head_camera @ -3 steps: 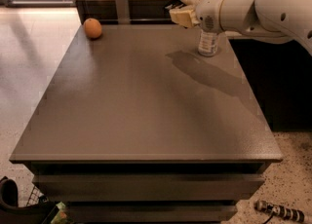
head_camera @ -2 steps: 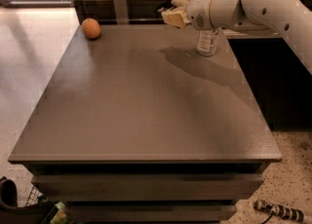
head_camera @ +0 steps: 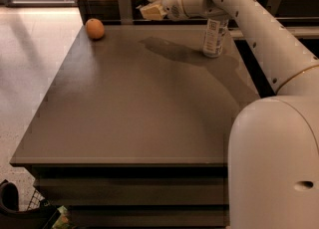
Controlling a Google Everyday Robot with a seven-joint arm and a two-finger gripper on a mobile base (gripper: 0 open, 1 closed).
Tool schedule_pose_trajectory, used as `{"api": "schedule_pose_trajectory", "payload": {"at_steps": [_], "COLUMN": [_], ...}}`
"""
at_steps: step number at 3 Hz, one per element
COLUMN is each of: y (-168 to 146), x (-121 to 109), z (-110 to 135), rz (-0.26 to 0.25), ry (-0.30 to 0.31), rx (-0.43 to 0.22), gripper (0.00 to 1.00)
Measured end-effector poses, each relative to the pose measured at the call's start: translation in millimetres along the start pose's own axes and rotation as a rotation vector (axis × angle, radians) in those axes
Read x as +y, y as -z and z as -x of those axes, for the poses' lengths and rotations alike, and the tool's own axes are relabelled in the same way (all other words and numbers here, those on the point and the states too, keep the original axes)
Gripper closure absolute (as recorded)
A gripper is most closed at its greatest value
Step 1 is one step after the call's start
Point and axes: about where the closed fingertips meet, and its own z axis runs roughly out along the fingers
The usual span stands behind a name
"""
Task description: Move rxbar chocolate near orange
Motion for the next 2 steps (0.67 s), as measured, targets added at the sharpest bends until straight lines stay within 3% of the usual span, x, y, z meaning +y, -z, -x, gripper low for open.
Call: {"api": "schedule_pose_trajectory", "payload": {"at_steps": [1,2], "y": [-23.7,-39.7], "x": [-0.3,14.4], "z": [11.3,20.0], "rz": [-0.033,-0.062], "ry": [0.015,0.018], "rx": [0.054,0.130], "gripper": [1.00,1.00]}}
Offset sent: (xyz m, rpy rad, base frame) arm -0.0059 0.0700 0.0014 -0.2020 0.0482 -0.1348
